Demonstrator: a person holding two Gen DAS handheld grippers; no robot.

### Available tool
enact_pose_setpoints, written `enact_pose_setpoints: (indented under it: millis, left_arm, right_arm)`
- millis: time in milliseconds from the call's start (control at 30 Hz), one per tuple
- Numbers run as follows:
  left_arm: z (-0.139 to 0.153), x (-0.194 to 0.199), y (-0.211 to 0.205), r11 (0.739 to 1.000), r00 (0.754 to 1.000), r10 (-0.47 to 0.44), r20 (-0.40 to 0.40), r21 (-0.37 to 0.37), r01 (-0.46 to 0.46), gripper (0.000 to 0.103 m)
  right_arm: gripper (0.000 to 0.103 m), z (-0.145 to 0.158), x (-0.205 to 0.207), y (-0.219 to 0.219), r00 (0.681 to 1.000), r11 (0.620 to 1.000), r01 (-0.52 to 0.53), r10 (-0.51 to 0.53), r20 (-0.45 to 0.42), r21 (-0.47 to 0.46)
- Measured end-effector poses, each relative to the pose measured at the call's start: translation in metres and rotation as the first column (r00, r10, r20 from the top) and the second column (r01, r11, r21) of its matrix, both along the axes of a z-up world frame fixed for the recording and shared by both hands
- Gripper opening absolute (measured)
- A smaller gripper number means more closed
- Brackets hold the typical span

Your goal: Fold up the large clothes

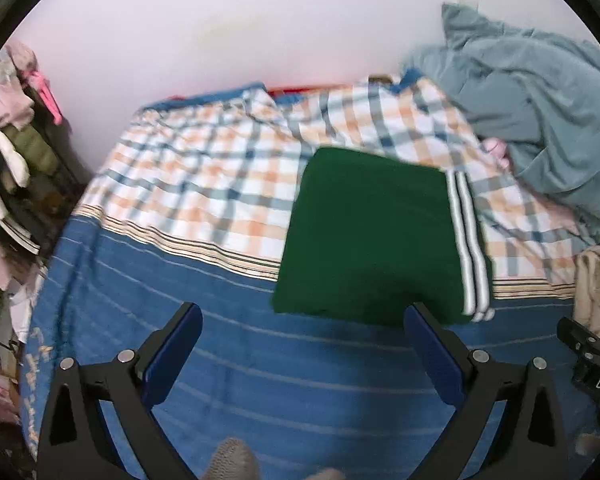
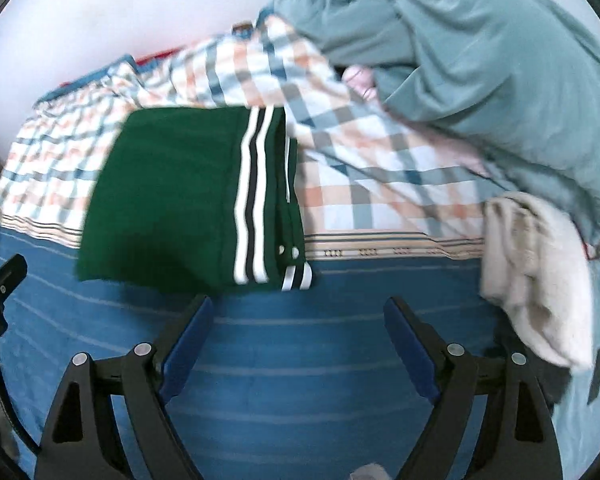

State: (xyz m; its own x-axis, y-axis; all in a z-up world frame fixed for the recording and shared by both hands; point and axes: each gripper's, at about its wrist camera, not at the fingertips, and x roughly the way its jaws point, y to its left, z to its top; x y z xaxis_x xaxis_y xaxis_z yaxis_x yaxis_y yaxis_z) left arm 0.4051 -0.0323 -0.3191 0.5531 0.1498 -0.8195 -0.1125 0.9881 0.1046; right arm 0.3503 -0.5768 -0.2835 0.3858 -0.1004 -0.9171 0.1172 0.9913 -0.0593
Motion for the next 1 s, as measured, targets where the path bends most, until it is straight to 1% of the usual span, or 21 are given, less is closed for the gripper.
enact_pose_setpoints:
  millis: [67,100,167,200,233,267,300,367,400,433,467,500,600,633,733,867,900,1000]
  left_arm:
    - [0.035,-0.025,-0.004,1.000,1.000,-0.001,0.019,0.000,0.001,0.103]
    - [0.049,-0.035,-0.005,1.000,1.000,-0.008,0.027,-0.004,0.008,0.103]
    - [0.080,-0.058,-0.010,1.000,0.999,-0.012,0.040,0.020,0.011,0.103]
    - [0.091,-0.068,-0.011,1.000,0.999,-0.016,0.042,0.022,0.015,0.103]
    - [0.105,-0.080,-0.013,1.000,0.999,-0.020,0.042,0.021,0.020,0.103]
    - [0.121,-0.094,-0.015,1.000,0.999,-0.023,0.045,0.018,0.022,0.103]
    - [0.131,-0.104,-0.017,1.000,0.999,-0.025,0.048,0.018,0.024,0.103]
    - [0.155,-0.128,-0.020,0.999,0.998,-0.029,0.052,0.023,0.027,0.103]
    - [0.168,-0.140,-0.020,1.000,0.998,-0.025,0.058,0.016,0.024,0.103]
    - [0.179,-0.152,-0.021,1.000,0.998,-0.023,0.066,0.010,0.023,0.103]
    - [0.192,-0.164,-0.021,1.000,0.997,-0.022,0.070,0.005,0.022,0.103]
    - [0.199,-0.172,-0.021,1.000,0.997,-0.022,0.074,-0.002,0.023,0.103]
    - [0.229,-0.200,-0.023,1.000,0.994,-0.024,0.111,-0.008,0.025,0.103]
    - [0.236,-0.208,-0.023,1.000,0.992,-0.025,0.122,-0.004,0.026,0.103]
    - [0.259,-0.231,-0.023,1.000,0.988,-0.023,0.154,-0.013,0.026,0.103]
    - [0.281,-0.259,-0.023,0.999,0.981,-0.021,0.190,-0.025,0.026,0.103]
    - [0.284,-0.263,-0.024,0.999,0.981,-0.022,0.193,-0.025,0.027,0.103]
    - [0.291,-0.278,-0.026,0.999,0.979,-0.025,0.201,-0.027,0.031,0.103]
  right_arm:
    - [0.089,0.035,-0.024,0.000,1.000,1.000,0.003,-0.003,0.029,0.007]
    - [0.089,0.061,-0.041,0.003,0.999,1.000,0.003,-0.004,0.043,0.020]
    - [0.089,0.108,-0.073,0.009,0.997,0.999,0.010,-0.013,0.075,0.031]
    - [0.081,0.117,-0.080,0.011,0.996,0.999,0.010,-0.013,0.088,0.039]
    - [0.047,0.141,-0.097,0.012,0.993,0.999,0.006,-0.012,0.119,0.047]
    - [0.027,0.157,-0.110,0.015,0.991,0.999,0.013,-0.018,0.133,0.034]
    - [0.016,0.180,-0.128,0.017,0.988,1.000,0.010,-0.013,0.156,0.023]
    - [0.016,0.217,-0.163,0.017,0.984,1.000,-0.009,0.007,0.176,0.009]
    - [0.030,0.234,-0.177,0.018,0.984,1.000,-0.015,0.012,0.178,0.018]
    - [0.086,0.244,-0.191,0.025,0.985,1.000,-0.016,0.013,0.174,0.015]
    - [0.103,0.258,-0.206,0.028,0.985,1.000,-0.027,0.027,0.171,0.001]
    - [0.102,0.272,-0.222,0.032,0.981,0.999,-0.047,0.049,0.189,-0.015]
    - [0.102,0.309,-0.260,0.037,0.966,0.998,-0.058,0.064,0.249,-0.030]
    - [0.102,0.317,-0.263,0.040,0.963,0.997,-0.063,0.071,0.261,-0.040]
    - [0.102,0.346,-0.294,0.043,0.949,0.997,-0.058,0.070,0.306,-0.049]
    - [0.102,0.375,-0.327,0.053,0.941,0.999,-0.042,0.052,0.335,-0.034]
    - [0.102,0.383,-0.335,0.053,0.938,0.999,-0.040,0.045,0.344,-0.021]
    - [0.102,0.401,-0.354,0.058,0.930,0.999,-0.033,0.038,0.366,-0.019]
